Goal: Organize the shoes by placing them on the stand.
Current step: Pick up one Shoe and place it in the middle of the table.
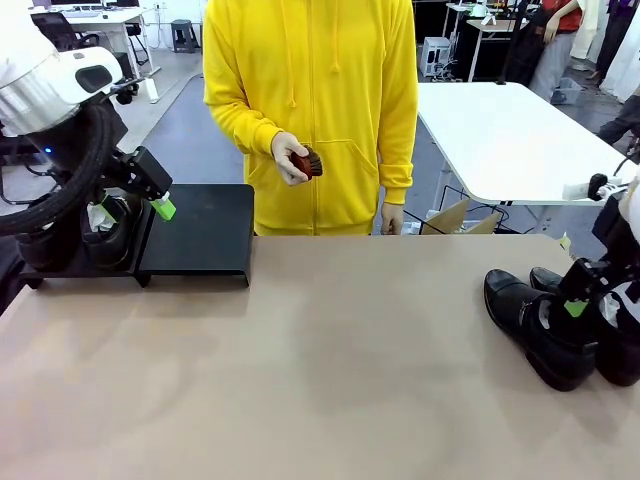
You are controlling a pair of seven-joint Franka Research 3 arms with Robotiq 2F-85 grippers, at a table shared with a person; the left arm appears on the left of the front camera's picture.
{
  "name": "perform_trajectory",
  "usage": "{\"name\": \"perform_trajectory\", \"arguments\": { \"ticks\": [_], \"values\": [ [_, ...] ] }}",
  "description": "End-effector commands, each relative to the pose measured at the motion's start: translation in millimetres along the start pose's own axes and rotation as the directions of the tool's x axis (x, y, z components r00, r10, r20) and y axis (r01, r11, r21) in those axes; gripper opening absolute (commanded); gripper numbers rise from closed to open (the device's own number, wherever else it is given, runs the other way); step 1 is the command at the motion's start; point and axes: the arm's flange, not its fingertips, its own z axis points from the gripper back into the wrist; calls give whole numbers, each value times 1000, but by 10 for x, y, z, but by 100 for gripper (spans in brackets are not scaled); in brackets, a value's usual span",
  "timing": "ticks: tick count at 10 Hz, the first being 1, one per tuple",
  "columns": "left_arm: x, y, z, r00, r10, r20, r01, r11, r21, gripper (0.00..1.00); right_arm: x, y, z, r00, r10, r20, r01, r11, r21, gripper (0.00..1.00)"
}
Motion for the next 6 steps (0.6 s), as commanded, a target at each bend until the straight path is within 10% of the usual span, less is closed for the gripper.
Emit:
{"name": "perform_trajectory", "arguments": {
  "ticks": [1,3,6],
  "values": [
    [-16,0,10,1000,3,10,-3,1000,-14,96,54,-108,-181,997,66,30,-69,992,106,100],
    [-16,0,10,1000,3,10,-3,1000,-14,96,124,-169,-337,998,41,39,-44,995,85,67],
    [-16,0,10,1000,3,10,-3,1000,-14,96,196,-157,-484,1000,-3,-13,4,999,50,67]
  ]
}}
